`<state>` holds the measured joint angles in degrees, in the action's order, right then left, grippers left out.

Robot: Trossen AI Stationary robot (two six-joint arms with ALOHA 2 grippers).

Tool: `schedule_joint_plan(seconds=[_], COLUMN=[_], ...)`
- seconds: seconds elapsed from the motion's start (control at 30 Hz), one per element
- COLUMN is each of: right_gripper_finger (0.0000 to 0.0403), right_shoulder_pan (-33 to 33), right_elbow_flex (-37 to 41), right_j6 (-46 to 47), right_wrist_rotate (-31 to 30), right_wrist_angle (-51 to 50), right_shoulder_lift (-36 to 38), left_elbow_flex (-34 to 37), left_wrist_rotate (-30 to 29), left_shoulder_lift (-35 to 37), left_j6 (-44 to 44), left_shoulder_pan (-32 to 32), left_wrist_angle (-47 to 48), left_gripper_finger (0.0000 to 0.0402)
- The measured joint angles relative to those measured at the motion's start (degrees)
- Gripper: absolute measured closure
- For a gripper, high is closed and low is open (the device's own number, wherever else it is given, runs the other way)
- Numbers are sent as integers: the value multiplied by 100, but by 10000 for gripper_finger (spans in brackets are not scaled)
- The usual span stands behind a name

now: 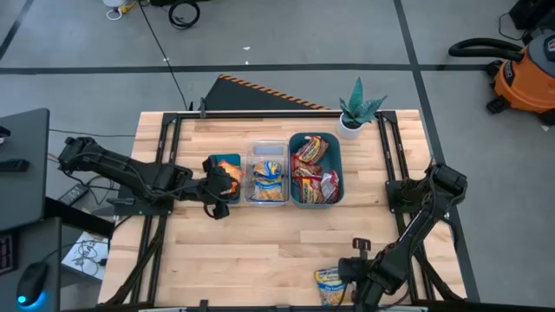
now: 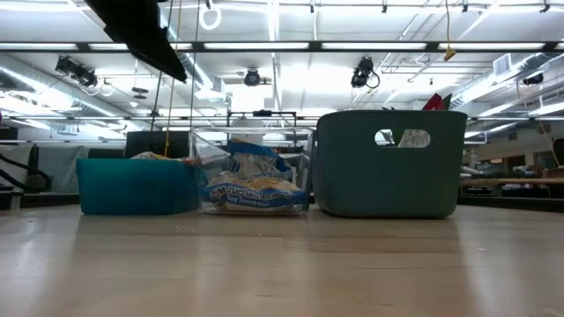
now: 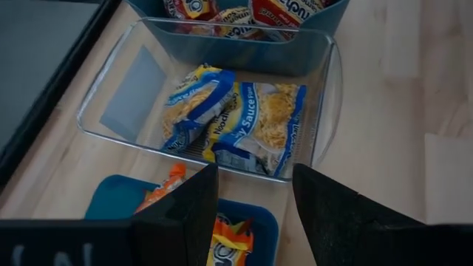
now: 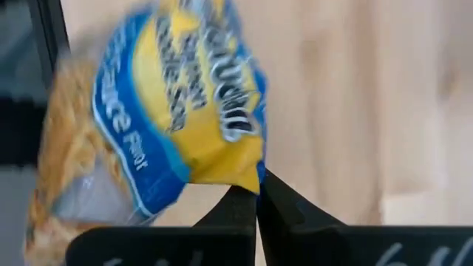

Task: Sort Maruchan noodles
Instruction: Put the blue noodle pack into the transparent bin

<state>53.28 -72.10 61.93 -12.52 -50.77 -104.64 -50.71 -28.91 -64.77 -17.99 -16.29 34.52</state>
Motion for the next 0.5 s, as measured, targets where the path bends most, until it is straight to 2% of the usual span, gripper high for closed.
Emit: schedule_joint_plan(seconds=[0.23, 0.37, 0.5], right_gripper_finger=[400, 400, 401], right_shoulder_pan=[-319, -643, -1116], right_elbow_flex=[0, 0, 0], right_j6=[-186, -1069, -2167], right_wrist_rotate=[-1221, -1560, -1621], right_wrist_angle=[160, 655, 1399], right_shoulder_lift=[562, 885, 1138], left_elbow_flex=[-1, -1, -1], left_wrist_rotate=[164, 228, 233], left_shoulder_lift=[0, 0, 0], left_j6=[-412, -434, -693], left_shoulder_pan=[2, 2, 2], left_wrist_angle=[-71, -183, -346], left_gripper_finger=[221, 221, 221])
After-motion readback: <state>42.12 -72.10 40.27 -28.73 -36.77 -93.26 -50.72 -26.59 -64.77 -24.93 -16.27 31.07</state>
